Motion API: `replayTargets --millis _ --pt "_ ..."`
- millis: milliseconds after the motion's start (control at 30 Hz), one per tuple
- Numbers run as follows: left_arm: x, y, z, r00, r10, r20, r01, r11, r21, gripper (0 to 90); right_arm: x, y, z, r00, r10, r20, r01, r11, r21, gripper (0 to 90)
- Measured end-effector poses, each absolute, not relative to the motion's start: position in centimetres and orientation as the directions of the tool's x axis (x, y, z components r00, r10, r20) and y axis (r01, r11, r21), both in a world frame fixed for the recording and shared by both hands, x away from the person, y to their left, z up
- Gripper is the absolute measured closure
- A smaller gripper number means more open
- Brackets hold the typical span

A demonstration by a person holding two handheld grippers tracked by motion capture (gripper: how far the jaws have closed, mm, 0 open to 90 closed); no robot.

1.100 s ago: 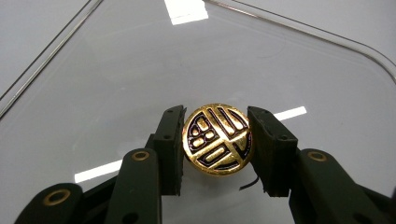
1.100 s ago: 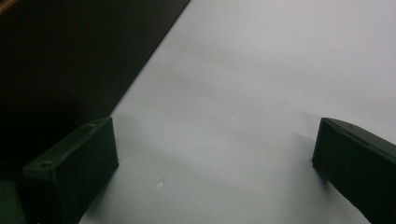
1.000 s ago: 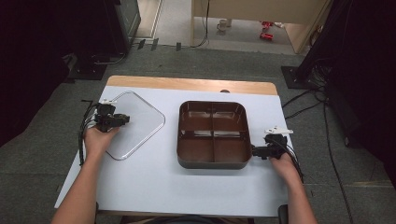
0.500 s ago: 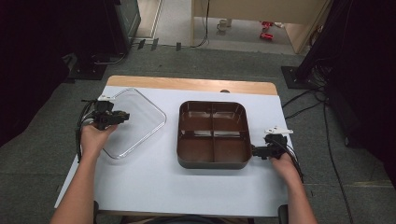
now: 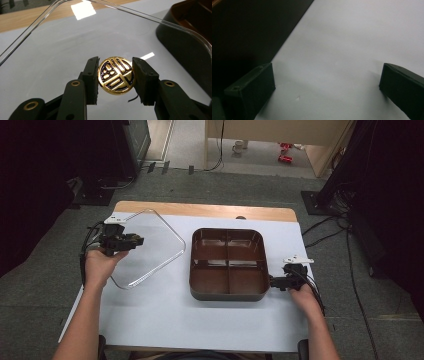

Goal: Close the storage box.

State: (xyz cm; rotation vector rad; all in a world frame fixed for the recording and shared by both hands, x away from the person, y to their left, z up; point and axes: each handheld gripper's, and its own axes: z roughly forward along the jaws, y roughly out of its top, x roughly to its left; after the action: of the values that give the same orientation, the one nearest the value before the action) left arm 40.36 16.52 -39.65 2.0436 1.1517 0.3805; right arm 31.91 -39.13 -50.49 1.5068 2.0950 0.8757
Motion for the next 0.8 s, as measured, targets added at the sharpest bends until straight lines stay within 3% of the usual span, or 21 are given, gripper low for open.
replayTargets --millis 400,800 --pt "38.8 11.8 -37.0 0.687 0.723 -0.069 0.512 -0.415 0.752 59.4 31.9 -39.1 -50.5 -0.330 0.944 0.028 0.683 0.218 0.697 0.0" --pt "38.5 7.2 -36.8 0.781 0.623 -0.045 0.433 -0.489 0.757 59.5 31.9 -39.1 -50.5 -0.331 0.943 0.027 0.682 0.219 0.698 0.0"
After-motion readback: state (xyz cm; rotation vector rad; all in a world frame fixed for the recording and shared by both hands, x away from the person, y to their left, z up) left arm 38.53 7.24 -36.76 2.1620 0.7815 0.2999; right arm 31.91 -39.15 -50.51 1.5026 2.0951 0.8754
